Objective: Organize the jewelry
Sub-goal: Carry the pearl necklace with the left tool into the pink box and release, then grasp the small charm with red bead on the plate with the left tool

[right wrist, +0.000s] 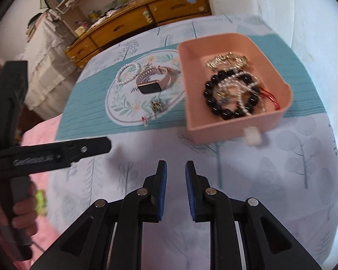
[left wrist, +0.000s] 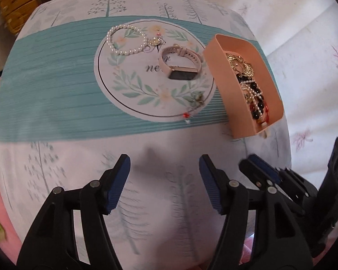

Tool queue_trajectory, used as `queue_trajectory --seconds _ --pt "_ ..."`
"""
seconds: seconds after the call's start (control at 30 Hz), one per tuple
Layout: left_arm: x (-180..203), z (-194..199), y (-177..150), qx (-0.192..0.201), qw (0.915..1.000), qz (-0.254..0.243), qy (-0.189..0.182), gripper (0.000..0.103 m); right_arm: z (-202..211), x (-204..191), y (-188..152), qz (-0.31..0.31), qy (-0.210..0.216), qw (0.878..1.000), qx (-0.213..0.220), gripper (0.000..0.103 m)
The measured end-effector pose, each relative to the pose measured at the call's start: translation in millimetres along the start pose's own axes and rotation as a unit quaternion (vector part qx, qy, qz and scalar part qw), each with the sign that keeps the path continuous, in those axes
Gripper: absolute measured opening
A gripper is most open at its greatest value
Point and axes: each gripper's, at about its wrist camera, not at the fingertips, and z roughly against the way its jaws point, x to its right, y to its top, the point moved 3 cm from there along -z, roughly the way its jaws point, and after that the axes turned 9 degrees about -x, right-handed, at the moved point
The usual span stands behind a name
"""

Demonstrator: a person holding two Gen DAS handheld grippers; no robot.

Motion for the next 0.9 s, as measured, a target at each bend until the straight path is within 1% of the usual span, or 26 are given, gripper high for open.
queue_trajectory --seconds 0.03,0.1,0.13,0.2,0.27,0.37,0.43,0.53,0.6,0.67,0.77,0.83,0.9 --pt "-7 -1 3 -0.002 0.9999 -0.010 -0.002 0.061 -4 -7 0 -0.001 -0.008 1.000 0.006 0.017" --pt "-17 -3 10 -0.011 0.9998 -0.013 -0.010 0.061 -17 -27 4 0.002 -0.029 0.999 0.023 0.018" --pt "-21 -3 14 -0.015 0.9996 -0.009 -0.023 0.061 -23 -35 6 0.005 -0.037 0.999 0.028 0.020" --pt "-29 -5 23 -0.025 0.9975 0.006 -0.066 0.061 -34 -49 11 0.014 -0.050 0.998 0.039 0.025" --pt "-32 -7 34 -0.041 0.9934 0.013 -0.107 0.061 -42 -61 15 0.026 -0.057 0.996 0.056 0.039" --pt "-26 -12 49 -0.058 0.9889 -0.002 -0.137 0.061 -51 -71 23 0.042 -0.079 0.992 0.085 0.041" --pt "-19 -16 58 -0.075 0.9863 -0.013 -0.146 0.061 -58 -73 28 0.048 -0.086 0.991 0.093 0.042" --pt "-8 -23 74 -0.094 0.9792 -0.033 -0.177 0.061 -65 -70 33 0.055 -0.074 0.991 0.095 0.042" --pt "-2 -25 81 -0.102 0.9792 -0.045 -0.170 0.061 -69 -72 33 0.070 -0.075 0.990 0.095 0.042" --pt "6 -29 88 -0.105 0.9813 -0.070 -0.146 0.061 -75 -75 33 0.084 -0.083 0.988 0.098 0.042" --pt "18 -38 96 -0.111 0.9821 -0.092 -0.122 0.061 -82 -79 33 0.095 -0.096 0.985 0.110 0.042" --pt "26 -42 101 -0.115 0.9830 -0.101 -0.101 0.059 -85 -83 34 0.100 -0.101 0.983 0.113 0.042" --pt "34 -44 102 -0.113 0.9833 -0.113 -0.087 0.055 -89 -87 36 0.104 -0.100 0.984 0.109 0.042"
